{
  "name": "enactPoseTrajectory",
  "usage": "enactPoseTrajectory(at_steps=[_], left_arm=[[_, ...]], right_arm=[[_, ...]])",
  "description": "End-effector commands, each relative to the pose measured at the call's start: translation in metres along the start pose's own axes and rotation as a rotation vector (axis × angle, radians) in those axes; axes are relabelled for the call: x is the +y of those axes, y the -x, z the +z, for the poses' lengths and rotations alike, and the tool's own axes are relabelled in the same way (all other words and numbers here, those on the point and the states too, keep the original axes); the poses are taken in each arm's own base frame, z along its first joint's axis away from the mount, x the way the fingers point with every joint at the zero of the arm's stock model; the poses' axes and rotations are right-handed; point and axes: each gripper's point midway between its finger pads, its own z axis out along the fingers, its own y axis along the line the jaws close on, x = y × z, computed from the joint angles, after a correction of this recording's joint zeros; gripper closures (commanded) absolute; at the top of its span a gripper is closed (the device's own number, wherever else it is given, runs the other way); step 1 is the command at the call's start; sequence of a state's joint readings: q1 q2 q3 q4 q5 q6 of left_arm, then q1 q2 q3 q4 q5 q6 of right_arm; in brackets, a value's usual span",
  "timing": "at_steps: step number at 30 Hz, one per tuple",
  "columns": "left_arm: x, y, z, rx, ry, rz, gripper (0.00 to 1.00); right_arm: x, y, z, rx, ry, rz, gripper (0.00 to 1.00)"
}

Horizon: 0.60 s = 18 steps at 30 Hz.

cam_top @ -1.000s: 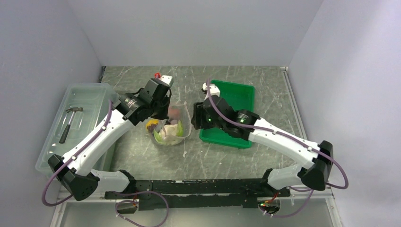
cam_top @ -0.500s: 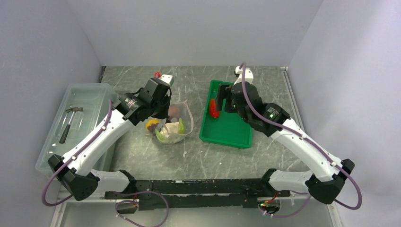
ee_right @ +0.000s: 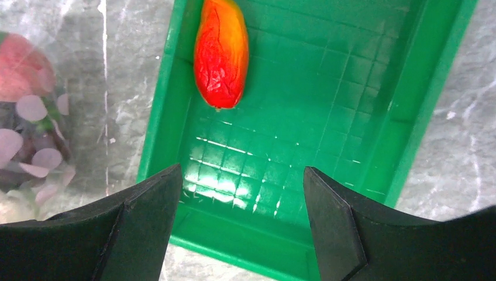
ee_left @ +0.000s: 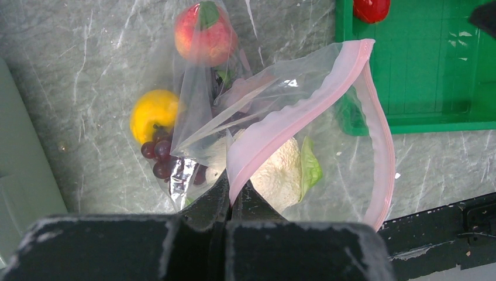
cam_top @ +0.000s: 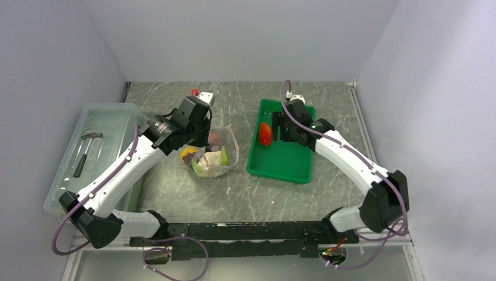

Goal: Place the food in the zip-top bag and seal the zipper
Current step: Pick up the fake fruit from the bin.

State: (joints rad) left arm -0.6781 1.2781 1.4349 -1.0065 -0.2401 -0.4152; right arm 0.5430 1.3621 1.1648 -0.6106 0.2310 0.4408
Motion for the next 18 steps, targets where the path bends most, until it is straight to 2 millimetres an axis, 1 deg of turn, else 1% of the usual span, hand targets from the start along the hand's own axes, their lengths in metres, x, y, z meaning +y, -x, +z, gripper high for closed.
enactPoseTrajectory(at_steps=[1, 5, 12, 14, 18], left_arm=[[-0.006, 0.023, -0.018, -0.095, -0.046, -0.035, 1.00], [-0.006, 0.021, -0.017, -0.093, -0.048, -0.036, 1.00], [-0.005, 0.020, -0.019, -0.088, -0.046, -0.033, 1.00], [-0.005, 0.020, -0.020, -0.090, -0.045, -0.031, 1.00], [-0.002, 0.017, -0.021, -0.084, -0.040, -0.028, 1.00]], right_arm=[[0.009, 0.008, 0.026, -0.004, 0.059, 0.017, 0.21], [0.009, 0.003, 0.055, 0.044, 0.066, 0.039, 0.21], [0.013, -0.001, 0.095, 0.114, 0.059, 0.056, 0.21], [0.016, -0.002, 0.103, 0.127, 0.061, 0.062, 0.22], [0.019, -0.005, 0.112, 0.146, 0.068, 0.066, 0.22]])
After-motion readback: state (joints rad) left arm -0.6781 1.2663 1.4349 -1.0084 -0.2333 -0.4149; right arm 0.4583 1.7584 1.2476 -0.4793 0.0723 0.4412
